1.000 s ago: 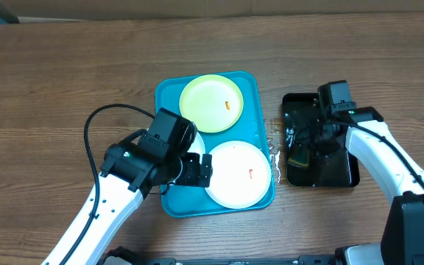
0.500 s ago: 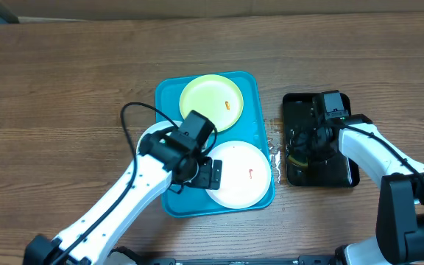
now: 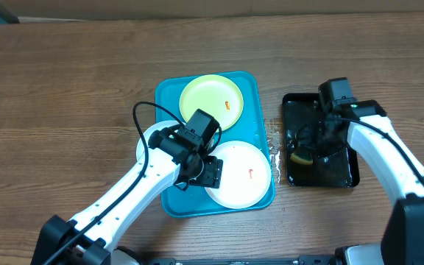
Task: Clean dirty plates on tray and stack at the side
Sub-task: 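Lift the sponge and carry it over the front-right white plate, then hold the white plate with the left gripper and scrub it with the sponge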
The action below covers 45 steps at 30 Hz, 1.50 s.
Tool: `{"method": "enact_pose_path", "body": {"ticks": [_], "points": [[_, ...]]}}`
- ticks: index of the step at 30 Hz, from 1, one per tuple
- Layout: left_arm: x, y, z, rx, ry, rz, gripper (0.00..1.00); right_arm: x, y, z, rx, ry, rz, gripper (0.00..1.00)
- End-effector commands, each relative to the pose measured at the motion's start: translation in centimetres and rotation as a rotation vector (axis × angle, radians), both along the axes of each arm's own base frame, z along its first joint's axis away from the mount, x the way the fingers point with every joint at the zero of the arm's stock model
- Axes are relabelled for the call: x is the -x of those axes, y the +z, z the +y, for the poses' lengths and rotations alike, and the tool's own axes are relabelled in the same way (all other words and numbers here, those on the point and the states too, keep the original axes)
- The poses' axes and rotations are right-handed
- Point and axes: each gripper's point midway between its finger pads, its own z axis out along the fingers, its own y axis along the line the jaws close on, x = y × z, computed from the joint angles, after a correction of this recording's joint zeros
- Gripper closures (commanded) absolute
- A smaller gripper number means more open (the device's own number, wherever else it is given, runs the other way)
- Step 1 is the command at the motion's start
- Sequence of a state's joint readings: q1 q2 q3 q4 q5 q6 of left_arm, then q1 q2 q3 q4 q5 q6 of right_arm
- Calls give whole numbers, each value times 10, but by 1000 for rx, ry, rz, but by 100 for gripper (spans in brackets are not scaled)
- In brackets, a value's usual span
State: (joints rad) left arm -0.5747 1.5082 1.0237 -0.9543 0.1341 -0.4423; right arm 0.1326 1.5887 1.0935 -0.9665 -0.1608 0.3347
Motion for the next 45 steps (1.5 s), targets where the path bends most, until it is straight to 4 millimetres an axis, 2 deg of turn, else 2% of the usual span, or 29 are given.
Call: {"method": "enact_pose_path", "body": {"ticks": [1,5,8,16,22,26,28,29,30,33,35,38,41,45], "points": [[9,-21,3,-19,-28,35,33,-1,31,25,-140,106,-72,96],[10,-36,5,-17,-24,30,46,9,38,37,-209,137,-55,96],[8,-43,5,-13,-24,9,47,20,43,53,-283,228,-44,96],[1,-56,2,13,-10,-43,63,37,44,80,-297,340,-20,96],[6,-67,6,7,-7,-39,84,47,44,103,-298,428,-27,96],[9,-73,16,-36,10,-43,95,49,44,120,-285,472,-51,96],[7,-74,19,-49,28,-50,95,48,43,124,-266,452,-51,96],[6,-74,18,-46,28,-55,89,48,42,125,-258,446,-53,96],[4,-74,17,-40,29,-63,76,47,42,126,-248,440,-60,96],[3,-74,18,-45,47,-67,70,44,43,129,-255,419,-67,96],[2,-74,18,-48,49,-69,71,43,43,128,-251,402,-66,96],[3,-75,20,-55,49,-70,79,41,43,129,-253,403,-73,96],[3,-75,20,-55,49,-68,95,42,43,132,-256,414,-79,96],[6,-76,22,-61,88,-51,96,44,35,147,-250,396,-89,96]]}}
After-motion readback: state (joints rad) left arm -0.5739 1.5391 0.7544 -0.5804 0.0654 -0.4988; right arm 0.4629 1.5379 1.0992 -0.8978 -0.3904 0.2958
